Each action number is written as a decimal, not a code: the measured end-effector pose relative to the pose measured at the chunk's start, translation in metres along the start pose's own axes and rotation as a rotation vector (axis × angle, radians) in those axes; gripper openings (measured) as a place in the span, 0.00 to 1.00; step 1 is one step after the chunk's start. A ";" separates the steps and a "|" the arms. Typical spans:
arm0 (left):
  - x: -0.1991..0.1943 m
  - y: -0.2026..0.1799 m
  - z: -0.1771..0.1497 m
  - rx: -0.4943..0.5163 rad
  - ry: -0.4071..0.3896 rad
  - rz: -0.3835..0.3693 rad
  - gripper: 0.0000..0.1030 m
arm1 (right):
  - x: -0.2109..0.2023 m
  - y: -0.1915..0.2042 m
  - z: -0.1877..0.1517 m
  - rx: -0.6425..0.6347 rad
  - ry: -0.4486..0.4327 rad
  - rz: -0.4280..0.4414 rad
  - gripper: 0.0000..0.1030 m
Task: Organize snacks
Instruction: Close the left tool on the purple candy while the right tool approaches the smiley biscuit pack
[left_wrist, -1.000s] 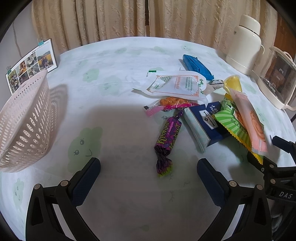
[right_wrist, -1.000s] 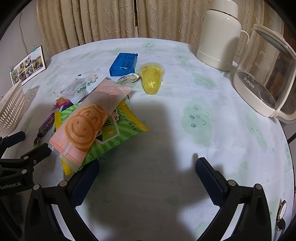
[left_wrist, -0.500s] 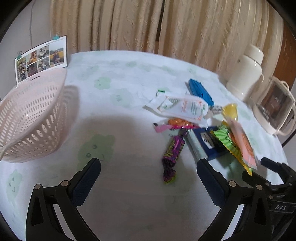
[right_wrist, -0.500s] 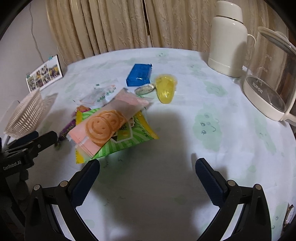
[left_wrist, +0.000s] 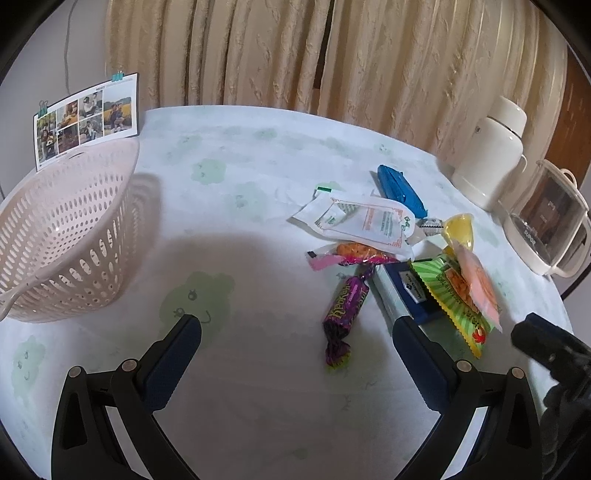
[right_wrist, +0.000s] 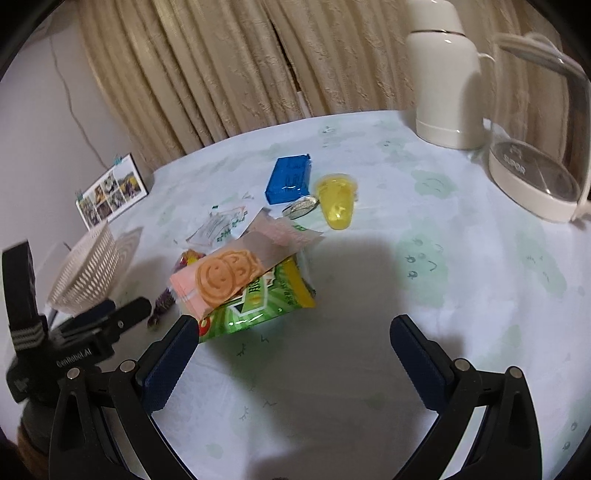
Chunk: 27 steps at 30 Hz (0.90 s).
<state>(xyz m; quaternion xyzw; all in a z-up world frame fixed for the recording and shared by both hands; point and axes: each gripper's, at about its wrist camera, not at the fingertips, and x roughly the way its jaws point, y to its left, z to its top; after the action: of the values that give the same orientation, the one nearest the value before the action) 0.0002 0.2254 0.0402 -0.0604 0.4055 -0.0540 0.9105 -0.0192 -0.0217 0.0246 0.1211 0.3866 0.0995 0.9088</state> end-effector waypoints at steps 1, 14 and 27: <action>0.000 0.000 0.000 0.000 0.000 0.004 0.99 | 0.000 -0.002 0.000 0.008 -0.002 -0.001 1.00; -0.004 -0.013 0.004 0.078 -0.032 0.065 0.99 | -0.017 -0.017 0.002 0.081 -0.133 0.010 1.00; 0.019 -0.006 0.008 0.030 0.085 -0.083 0.69 | -0.017 -0.023 0.002 0.121 -0.111 0.026 1.00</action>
<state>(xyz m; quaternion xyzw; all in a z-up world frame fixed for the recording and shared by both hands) 0.0188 0.2175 0.0322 -0.0613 0.4401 -0.1003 0.8902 -0.0277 -0.0485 0.0308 0.1863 0.3396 0.0808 0.9184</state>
